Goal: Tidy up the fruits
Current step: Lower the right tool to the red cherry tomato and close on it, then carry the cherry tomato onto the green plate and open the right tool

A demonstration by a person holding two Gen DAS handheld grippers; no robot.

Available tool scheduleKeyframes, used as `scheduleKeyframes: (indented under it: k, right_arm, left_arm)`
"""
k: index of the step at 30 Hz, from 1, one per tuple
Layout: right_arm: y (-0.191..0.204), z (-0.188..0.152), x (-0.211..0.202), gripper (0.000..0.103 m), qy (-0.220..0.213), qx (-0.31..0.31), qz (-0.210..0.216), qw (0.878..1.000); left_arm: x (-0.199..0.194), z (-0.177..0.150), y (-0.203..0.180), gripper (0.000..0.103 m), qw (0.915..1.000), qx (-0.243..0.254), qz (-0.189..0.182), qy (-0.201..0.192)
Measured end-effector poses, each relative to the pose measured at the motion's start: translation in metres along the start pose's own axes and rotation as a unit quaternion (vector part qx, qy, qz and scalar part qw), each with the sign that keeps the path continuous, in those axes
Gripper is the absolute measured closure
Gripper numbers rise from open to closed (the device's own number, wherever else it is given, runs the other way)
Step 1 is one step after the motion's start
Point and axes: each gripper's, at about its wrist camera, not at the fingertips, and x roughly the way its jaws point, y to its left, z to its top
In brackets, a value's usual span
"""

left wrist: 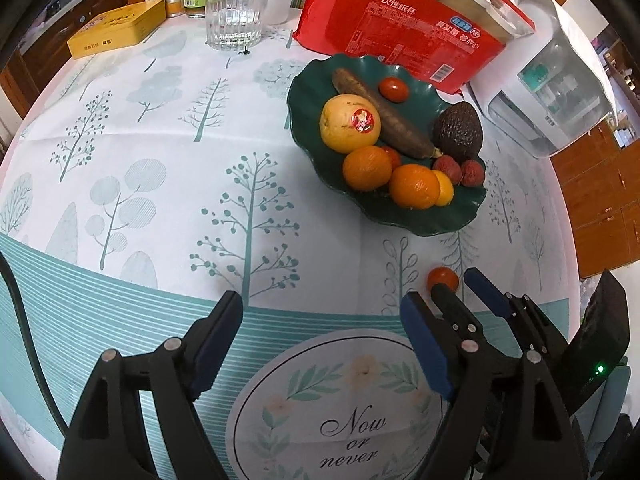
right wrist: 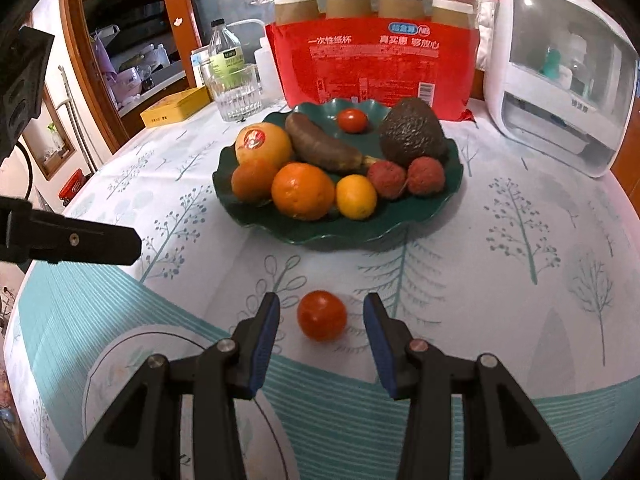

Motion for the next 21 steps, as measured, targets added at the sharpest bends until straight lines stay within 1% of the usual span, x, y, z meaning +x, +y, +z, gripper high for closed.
scheduleKeyframes:
  k: [7, 13, 17, 21]
  right_arm:
    - [0.009, -0.003, 0.007, 0.06, 0.009, -0.005, -0.013, 1.0]
    - [0.011, -0.003, 0.011, 0.066, 0.015, -0.005, -0.025, 1.0]
    - [0.012, -0.003, 0.011, 0.075, 0.015, -0.011, -0.031, 0.999]
    - [0.013, -0.003, 0.011, 0.075, 0.016, -0.013, -0.032, 0.999]
  left_arm:
    - [-0.001, 0.0, 0.006, 0.023, 1.0, 0.005, -0.003, 0.004]
    - [-0.002, 0.0, 0.013, 0.023, 1.0, 0.003, -0.005, 0.004]
    - [-0.002, 0.001, 0.017, 0.023, 1.0, 0.002, -0.005, 0.004]
    - [-0.003, 0.001, 0.021, 0.023, 1.0, 0.002, -0.006, 0.004]
